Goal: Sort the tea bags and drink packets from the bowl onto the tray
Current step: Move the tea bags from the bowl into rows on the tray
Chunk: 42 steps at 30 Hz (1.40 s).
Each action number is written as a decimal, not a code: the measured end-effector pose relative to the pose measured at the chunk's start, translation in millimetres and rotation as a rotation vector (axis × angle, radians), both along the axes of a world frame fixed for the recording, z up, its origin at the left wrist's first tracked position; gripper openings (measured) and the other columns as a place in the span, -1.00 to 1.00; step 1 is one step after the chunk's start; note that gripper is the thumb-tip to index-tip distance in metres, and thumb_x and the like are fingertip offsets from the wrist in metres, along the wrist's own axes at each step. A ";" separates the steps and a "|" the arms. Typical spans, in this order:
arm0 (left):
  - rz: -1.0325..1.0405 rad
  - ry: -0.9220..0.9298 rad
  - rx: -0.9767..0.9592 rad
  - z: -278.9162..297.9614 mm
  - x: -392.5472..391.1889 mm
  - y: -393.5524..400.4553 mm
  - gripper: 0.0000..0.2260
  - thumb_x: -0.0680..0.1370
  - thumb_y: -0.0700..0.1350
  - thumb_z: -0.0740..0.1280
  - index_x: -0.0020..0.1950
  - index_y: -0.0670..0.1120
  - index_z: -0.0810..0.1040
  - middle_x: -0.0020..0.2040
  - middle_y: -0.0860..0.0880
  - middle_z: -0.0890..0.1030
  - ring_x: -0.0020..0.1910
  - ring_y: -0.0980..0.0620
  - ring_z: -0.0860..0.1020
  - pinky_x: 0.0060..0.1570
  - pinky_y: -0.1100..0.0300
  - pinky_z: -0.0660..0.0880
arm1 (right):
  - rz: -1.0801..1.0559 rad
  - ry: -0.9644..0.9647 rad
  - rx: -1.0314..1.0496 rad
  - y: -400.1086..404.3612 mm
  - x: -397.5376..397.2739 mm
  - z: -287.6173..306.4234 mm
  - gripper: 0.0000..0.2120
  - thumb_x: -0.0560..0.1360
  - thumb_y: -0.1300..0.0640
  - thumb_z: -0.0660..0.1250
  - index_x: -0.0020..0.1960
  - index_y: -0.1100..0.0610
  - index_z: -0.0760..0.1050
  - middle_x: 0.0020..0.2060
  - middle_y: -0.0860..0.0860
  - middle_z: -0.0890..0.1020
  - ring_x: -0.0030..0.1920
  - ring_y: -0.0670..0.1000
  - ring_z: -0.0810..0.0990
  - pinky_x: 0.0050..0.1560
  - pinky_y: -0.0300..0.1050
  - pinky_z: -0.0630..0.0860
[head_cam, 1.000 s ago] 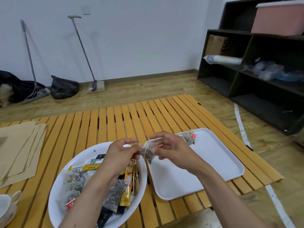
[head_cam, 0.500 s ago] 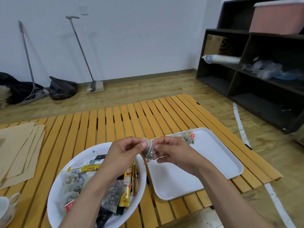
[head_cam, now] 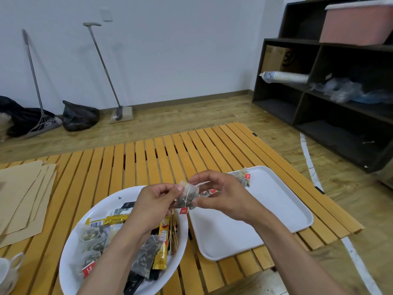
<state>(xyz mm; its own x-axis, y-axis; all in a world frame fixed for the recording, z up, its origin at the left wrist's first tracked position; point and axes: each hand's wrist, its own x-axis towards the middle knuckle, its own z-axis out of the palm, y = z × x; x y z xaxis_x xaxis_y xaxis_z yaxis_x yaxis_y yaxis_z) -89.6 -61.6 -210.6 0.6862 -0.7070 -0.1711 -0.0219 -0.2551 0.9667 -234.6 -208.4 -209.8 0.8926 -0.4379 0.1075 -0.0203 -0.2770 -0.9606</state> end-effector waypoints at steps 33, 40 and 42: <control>0.002 -0.038 0.081 -3.5 6.6 2.2 -0.94 0.58 -0.13 0.43 0.01 -0.04 0.69 -0.18 -0.04 0.76 -0.16 -0.04 0.71 -0.31 0.14 0.43 | -0.855 0.268 -0.175 -147.5 -64.9 -53.9 -0.95 0.48 0.20 0.41 -0.12 0.07 0.63 -0.15 0.03 0.70 -0.21 0.06 0.65 -0.25 -0.09 0.57; 0.012 -0.052 0.086 -1.6 7.6 4.1 -0.93 0.58 -0.14 0.43 0.02 -0.05 0.70 -0.20 -0.02 0.76 -0.16 -0.05 0.72 -0.31 0.14 0.45 | -0.823 0.322 -0.252 -146.2 -54.4 -58.2 -0.81 0.54 0.17 0.35 0.13 0.06 0.60 -0.01 -0.06 0.67 -0.03 0.05 0.67 -0.08 -0.01 0.63; 0.012 -0.051 0.083 -0.8 7.1 4.8 -0.94 0.58 -0.15 0.43 0.01 -0.05 0.70 -0.20 -0.03 0.76 -0.14 -0.08 0.72 -0.31 0.15 0.44 | -0.827 0.367 -0.316 -145.2 -59.5 -54.0 -0.78 0.54 0.18 0.34 0.17 0.04 0.59 0.03 -0.09 0.66 0.00 -0.02 0.65 -0.15 -0.16 0.52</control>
<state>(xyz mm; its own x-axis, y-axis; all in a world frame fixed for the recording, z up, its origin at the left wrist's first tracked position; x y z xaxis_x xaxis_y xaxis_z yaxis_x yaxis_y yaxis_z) -82.5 -56.8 -211.5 0.7039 -0.6835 -0.1935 -0.0667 -0.3348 0.9399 -294.2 -353.6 -263.8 0.3153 -0.9433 0.1038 -0.6108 -0.2854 -0.7385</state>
